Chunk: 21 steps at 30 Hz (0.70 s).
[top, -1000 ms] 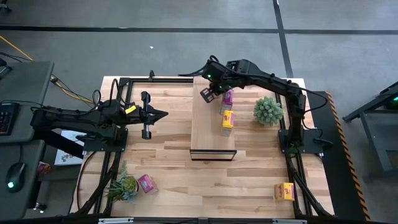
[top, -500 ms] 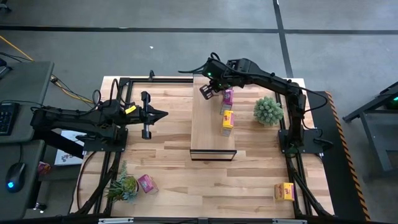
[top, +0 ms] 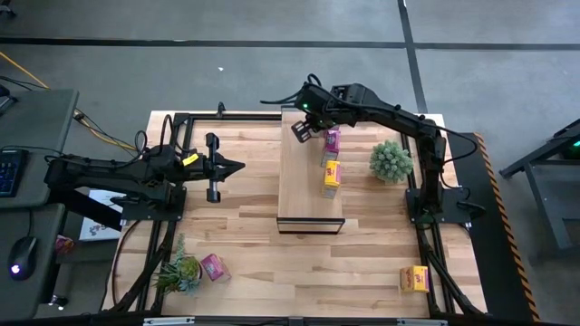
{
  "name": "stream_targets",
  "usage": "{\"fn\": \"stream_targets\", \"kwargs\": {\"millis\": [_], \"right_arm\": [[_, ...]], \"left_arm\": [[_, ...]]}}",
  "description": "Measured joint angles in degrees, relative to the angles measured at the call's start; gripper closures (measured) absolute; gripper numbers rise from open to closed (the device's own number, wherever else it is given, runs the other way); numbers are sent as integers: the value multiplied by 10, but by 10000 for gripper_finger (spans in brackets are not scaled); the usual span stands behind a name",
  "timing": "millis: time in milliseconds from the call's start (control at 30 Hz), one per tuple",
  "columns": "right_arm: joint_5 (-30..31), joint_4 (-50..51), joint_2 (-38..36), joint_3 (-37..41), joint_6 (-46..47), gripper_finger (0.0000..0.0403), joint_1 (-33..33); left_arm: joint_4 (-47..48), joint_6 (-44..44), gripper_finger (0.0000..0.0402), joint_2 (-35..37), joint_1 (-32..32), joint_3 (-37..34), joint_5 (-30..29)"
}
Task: Stack cereal on shelf
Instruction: Put the red cereal box on the shelf aligned with the red cereal box
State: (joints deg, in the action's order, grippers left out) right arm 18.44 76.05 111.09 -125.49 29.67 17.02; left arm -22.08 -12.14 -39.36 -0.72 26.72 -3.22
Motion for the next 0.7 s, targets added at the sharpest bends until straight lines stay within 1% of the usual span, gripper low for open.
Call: {"fn": "stream_targets", "kwargs": {"millis": [500,567,700], "right_arm": [[2,0,0,0,2,403,0],[-5,0,0,0,-1,403,0],[-39,0,-1,0,-21,403,-3]], "left_arm": [[0,0,401,0,0,0,0],[0,0,401,0,0,0,0],[4,0,401,0,0,0,0]]}}
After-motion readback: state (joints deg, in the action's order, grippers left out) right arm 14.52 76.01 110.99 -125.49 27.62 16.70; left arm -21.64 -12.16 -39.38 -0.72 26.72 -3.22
